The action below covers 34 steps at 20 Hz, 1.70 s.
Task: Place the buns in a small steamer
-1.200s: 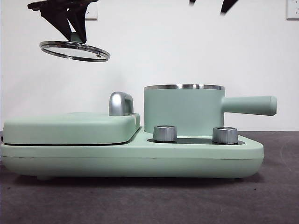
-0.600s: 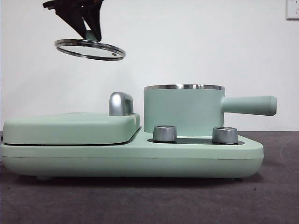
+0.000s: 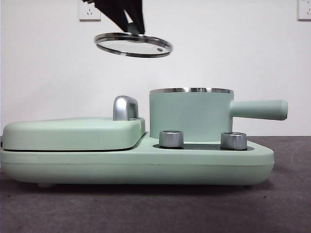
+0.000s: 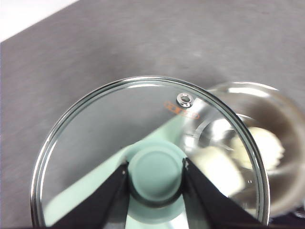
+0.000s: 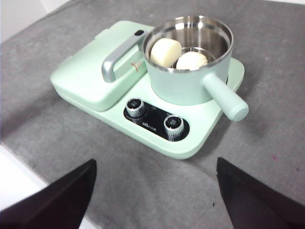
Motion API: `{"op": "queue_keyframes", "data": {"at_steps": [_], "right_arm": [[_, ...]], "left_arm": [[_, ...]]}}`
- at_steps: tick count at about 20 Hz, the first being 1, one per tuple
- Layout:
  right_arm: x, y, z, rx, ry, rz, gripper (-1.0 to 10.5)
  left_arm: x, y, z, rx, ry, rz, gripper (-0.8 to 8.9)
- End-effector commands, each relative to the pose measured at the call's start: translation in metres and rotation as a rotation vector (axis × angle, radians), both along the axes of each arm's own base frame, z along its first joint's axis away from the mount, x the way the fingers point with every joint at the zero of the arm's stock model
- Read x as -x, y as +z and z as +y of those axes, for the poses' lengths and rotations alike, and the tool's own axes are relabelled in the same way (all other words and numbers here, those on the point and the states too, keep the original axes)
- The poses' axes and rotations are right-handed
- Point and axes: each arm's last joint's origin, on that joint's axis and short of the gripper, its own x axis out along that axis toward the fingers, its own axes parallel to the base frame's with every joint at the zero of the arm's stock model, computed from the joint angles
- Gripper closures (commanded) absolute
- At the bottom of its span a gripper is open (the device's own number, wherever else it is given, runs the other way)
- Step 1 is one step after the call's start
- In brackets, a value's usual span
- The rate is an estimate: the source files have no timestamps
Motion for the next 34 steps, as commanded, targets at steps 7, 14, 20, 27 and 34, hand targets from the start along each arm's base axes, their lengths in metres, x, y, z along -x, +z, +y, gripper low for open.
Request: {"op": "queue_keyframes", "data": {"at_steps": [7,14,20,27,34], "right_arm": [[0.001,0.003,-0.001,-0.019,0.01,-0.016,5.5],[0.001,0.003,-0.001,-0.018,0.01,-0.016,5.5],[0.001,0.003,-0.001,-0.016,0.007,-0.018,5.5],[0.001,0.003,-0.001,-0.017,0.007,-0.017,5.5],[0.001,0.003,-0.001,-0.016,0.006,-0.018,5.5]], "left_arm": [[0.026,-0.007,-0.057,-0.026,-0.194,-0.023,7.99],[0.017,-0.029,-0.082,-0.01,-0.286,-0.009,7.99],[0.007,-0.043,-0.088,-0.008,-0.32,0.005,7.99],[-0.006,-0.062,-0.092,-0.018,-0.341,0.045,7.99],[-0.012,-0.063,-0.088,0.022,-0.372,0.062,7.99]]}}
